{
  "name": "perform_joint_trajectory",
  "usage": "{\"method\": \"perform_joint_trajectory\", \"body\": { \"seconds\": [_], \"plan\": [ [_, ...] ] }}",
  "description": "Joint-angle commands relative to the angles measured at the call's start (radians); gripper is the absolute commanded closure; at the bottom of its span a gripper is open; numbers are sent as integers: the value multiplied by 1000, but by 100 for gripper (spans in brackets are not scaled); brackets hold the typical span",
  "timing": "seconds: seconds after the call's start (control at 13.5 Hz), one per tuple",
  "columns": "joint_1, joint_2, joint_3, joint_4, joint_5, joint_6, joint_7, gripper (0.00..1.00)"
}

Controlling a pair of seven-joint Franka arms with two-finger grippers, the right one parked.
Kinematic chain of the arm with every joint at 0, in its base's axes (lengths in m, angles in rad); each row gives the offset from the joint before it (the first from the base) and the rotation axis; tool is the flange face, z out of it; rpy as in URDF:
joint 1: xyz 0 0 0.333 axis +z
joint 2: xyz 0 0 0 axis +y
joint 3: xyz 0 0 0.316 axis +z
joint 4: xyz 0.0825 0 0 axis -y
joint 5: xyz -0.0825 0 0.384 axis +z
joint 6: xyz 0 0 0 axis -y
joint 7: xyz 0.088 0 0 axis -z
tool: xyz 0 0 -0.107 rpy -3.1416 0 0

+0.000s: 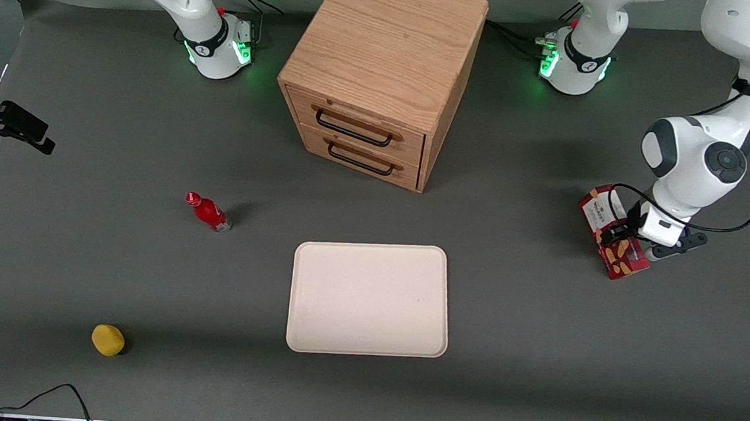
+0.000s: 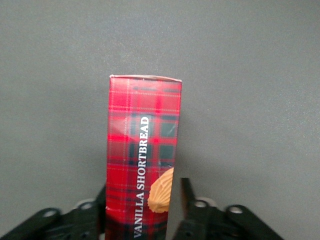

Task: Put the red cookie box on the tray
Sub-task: 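Close the left gripper on the end of the cookie box, then lift the cookie box and carry it toward the cream tray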

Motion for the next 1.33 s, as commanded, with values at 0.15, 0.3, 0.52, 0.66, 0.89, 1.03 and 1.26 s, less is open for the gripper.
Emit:
{"method": "perform_joint_trajectory", "body": {
  "seconds": [0.15,0.3,0.52,0.66,0.89,1.03,1.26],
  "plan": [
    [-13,-60,6,-32,-9,-28,-11,100],
    [-20,-100,0,-25,-9,-91,-24,100],
    [-43,-192,-51,48,-6,-306,-141,100],
    [-44,-211,-94,176,0,-503,-239,100],
    [-56,-163,-198,384,9,-664,-431,100],
    [-85,-88,-259,528,49,-709,-572,100],
    [-189,111,-301,813,171,-795,-813,100]
  ]
}}
